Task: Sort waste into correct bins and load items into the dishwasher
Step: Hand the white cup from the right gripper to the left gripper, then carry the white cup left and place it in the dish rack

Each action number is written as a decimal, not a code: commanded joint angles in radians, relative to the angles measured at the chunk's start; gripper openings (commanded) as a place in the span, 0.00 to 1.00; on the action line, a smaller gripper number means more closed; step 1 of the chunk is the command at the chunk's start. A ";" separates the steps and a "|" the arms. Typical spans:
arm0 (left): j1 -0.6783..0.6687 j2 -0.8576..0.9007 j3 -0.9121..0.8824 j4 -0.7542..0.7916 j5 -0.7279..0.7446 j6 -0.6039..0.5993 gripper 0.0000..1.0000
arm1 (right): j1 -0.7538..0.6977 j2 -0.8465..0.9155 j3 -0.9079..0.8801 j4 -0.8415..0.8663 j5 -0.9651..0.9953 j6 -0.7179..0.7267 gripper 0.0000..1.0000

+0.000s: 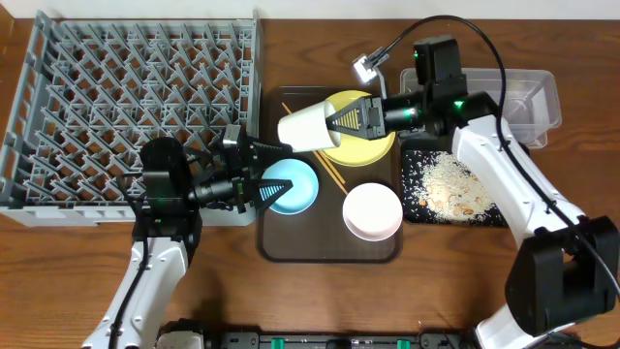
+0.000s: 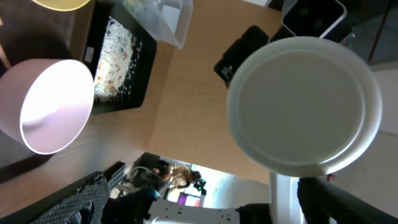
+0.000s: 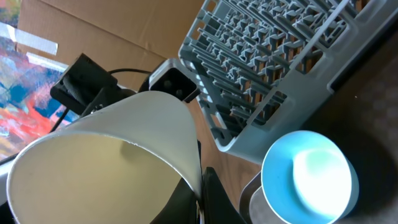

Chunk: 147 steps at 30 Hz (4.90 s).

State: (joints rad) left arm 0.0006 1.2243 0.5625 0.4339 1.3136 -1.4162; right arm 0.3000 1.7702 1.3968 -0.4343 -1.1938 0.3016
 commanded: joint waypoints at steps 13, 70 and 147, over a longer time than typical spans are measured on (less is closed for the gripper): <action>0.034 0.004 0.010 0.156 0.040 -0.040 0.98 | 0.023 0.015 -0.005 -0.003 -0.045 -0.023 0.01; 0.040 0.004 0.010 0.159 0.063 0.010 0.53 | 0.135 0.016 -0.079 0.059 0.008 -0.030 0.53; -0.014 0.217 0.731 -1.496 -1.233 1.104 0.49 | -0.089 0.016 -0.079 -0.237 0.233 -0.256 0.79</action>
State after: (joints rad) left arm 0.0051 1.3987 1.2873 -1.0489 0.1661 -0.3317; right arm 0.2024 1.7771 1.3224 -0.6647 -0.9565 0.0776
